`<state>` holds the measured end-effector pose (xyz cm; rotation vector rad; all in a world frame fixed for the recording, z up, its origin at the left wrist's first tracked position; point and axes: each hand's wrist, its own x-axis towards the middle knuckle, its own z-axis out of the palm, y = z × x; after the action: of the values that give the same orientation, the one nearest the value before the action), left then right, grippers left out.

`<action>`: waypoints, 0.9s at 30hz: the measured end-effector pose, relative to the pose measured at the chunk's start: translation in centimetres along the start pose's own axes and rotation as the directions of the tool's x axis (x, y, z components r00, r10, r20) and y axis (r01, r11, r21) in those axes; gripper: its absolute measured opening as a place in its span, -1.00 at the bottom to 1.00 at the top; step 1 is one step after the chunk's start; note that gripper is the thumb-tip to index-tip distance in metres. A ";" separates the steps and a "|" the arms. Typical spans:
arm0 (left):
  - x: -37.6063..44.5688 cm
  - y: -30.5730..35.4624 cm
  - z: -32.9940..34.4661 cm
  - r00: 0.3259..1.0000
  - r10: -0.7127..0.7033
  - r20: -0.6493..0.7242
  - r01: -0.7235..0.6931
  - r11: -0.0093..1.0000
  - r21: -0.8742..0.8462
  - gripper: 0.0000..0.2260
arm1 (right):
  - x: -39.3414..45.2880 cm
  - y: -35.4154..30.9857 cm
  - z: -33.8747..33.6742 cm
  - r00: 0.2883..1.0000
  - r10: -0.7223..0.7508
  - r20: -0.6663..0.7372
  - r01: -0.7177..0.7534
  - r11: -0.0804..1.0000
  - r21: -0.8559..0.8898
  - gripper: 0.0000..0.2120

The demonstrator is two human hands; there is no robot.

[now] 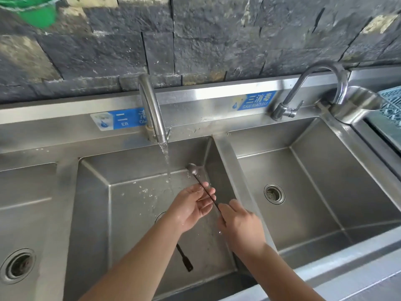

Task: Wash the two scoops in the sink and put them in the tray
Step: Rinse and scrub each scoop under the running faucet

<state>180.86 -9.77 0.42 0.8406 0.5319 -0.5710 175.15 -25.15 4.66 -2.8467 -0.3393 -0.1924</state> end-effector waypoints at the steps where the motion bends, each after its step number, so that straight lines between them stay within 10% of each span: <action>1: 0.1 -0.4 0.7 1.000 0.006 0.011 -0.006 1.000 0.023 -0.81 | -0.1 0.9 0.0 0.999 0.049 0.021 -0.050 0.997 0.053 -0.81; 10: 6.3 -6.2 13.4 0.996 0.093 0.007 -0.083 0.851 0.518 -0.86 | -0.4 14.8 -1.5 0.826 0.448 0.343 -0.558 0.736 0.383 -0.88; 20: 20.9 -19.0 21.9 0.990 -0.043 -0.131 0.132 0.568 0.812 -0.80 | 2.9 34.2 6.5 0.414 0.649 0.638 -0.889 0.139 0.436 -0.87; 27: 29.7 -26.7 18.5 0.980 -0.112 -0.164 0.194 0.356 0.914 -0.82 | 2.3 40.4 15.5 0.308 0.673 0.673 -0.951 0.212 0.224 -0.80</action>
<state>188.88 -46.56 -22.40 1.9525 0.3076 -1.0623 188.87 -58.21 -19.80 -1.9309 0.9953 0.6993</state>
